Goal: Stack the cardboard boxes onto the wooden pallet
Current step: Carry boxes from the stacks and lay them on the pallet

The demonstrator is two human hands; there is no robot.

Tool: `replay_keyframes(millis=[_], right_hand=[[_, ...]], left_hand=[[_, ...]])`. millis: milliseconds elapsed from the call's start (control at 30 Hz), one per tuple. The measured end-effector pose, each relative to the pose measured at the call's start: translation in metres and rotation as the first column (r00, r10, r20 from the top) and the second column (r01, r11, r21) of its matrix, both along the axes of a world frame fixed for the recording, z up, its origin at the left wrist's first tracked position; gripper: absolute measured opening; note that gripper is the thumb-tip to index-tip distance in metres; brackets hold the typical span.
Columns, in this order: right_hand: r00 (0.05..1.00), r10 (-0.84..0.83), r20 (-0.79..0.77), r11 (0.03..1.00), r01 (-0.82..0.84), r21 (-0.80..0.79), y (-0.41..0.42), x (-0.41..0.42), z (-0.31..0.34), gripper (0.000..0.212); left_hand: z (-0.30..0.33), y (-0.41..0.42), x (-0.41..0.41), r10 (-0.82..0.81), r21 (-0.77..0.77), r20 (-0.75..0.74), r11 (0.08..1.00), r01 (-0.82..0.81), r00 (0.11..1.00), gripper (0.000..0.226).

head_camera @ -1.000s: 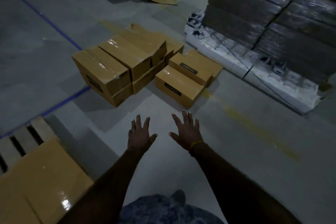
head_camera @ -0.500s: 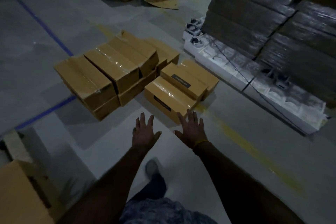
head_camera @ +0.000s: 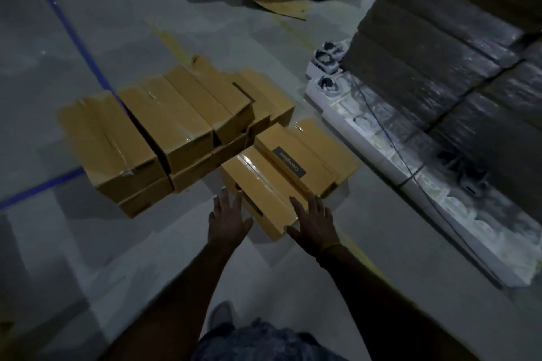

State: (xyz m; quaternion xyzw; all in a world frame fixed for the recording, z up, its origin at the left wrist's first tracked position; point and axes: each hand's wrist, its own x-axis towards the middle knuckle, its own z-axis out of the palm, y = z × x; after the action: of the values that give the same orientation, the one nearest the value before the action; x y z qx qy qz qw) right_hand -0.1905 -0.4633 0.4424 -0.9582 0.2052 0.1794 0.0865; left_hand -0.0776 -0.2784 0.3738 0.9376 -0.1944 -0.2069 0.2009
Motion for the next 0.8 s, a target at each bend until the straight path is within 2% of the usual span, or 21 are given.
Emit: replay_keyframes(millis=[200, 400, 567, 800], right_hand=[[0.993, 0.089, -0.072, 0.995, -0.085, 0.057, -0.075, 0.061, -0.035, 0.078], [0.964, 0.220, -0.149, 0.967, -0.196, 0.161, -0.169, 0.121, -0.102, 0.078], [0.941, 0.292, -0.170, 0.939, -0.249, 0.236, -0.247, 0.175, -0.179, 0.077], [0.922, 0.365, -0.129, 0.908, -0.321, 0.269, -0.313, 0.255, -0.336, 0.075]], left_hand=[[-0.036, -0.067, 0.043, 0.165, -0.066, -0.100, 0.983, -0.172, 0.981, 0.080], [-0.095, -0.148, 0.065, 0.336, -0.063, -0.179, 0.934, -0.351, 0.925, 0.077], [-0.157, -0.228, 0.089, 0.452, -0.041, -0.277, 0.876, -0.481, 0.848, 0.078], [-0.299, -0.310, 0.150, 0.526, 0.005, -0.272, 0.838, -0.546, 0.806, 0.077]])
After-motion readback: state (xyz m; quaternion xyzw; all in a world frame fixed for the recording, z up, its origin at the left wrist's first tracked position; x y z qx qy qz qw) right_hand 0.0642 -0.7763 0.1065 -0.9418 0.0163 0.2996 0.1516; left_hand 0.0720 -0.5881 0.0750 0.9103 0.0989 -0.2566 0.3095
